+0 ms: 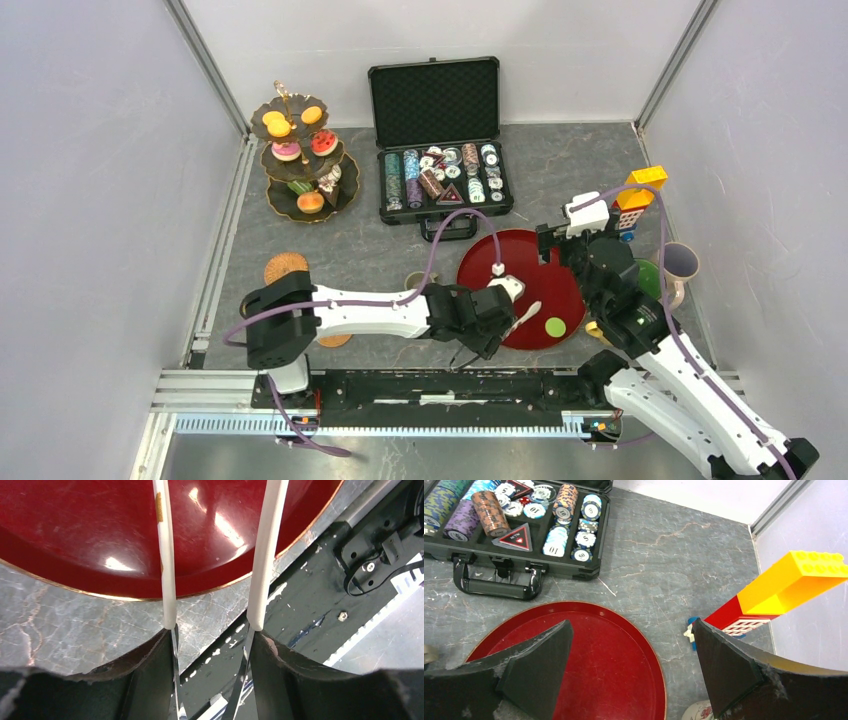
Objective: Serve the afternoon tea
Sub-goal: Pick up the desert from the tray.
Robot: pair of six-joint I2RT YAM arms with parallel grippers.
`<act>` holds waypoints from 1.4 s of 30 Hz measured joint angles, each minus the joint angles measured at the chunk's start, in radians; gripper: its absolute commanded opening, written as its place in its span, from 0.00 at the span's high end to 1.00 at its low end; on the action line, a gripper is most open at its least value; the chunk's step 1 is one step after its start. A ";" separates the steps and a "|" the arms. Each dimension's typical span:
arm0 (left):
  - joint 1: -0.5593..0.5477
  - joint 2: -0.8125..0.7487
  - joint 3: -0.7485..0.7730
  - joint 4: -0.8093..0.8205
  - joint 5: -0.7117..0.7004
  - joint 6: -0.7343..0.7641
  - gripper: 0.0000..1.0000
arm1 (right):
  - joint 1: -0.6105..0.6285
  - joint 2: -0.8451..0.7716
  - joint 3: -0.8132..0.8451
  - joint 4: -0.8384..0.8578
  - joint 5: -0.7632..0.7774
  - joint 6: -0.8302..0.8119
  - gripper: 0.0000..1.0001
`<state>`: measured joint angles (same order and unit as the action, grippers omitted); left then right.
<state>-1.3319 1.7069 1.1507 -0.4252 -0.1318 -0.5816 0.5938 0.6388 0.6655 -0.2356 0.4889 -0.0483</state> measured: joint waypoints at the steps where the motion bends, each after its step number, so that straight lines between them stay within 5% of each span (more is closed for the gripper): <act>1: -0.002 0.011 0.006 -0.004 0.013 0.002 0.41 | 0.000 -0.010 -0.004 -0.008 0.004 -0.001 0.02; 19: 0.023 0.334 0.482 -0.400 0.160 0.337 0.39 | -0.007 -0.060 -0.027 -0.044 0.032 -0.030 0.02; 31: 0.020 0.412 0.511 -0.472 0.010 0.335 0.45 | -0.006 -0.066 -0.029 -0.022 0.009 -0.026 0.02; 42: 0.038 0.303 0.416 -0.444 -0.047 0.332 0.41 | -0.005 -0.050 -0.030 -0.014 -0.021 -0.023 0.02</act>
<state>-1.2938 2.0098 1.5665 -0.8696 -0.1783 -0.2493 0.5892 0.5884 0.6353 -0.2497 0.4683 -0.0711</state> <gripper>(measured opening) 0.583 0.978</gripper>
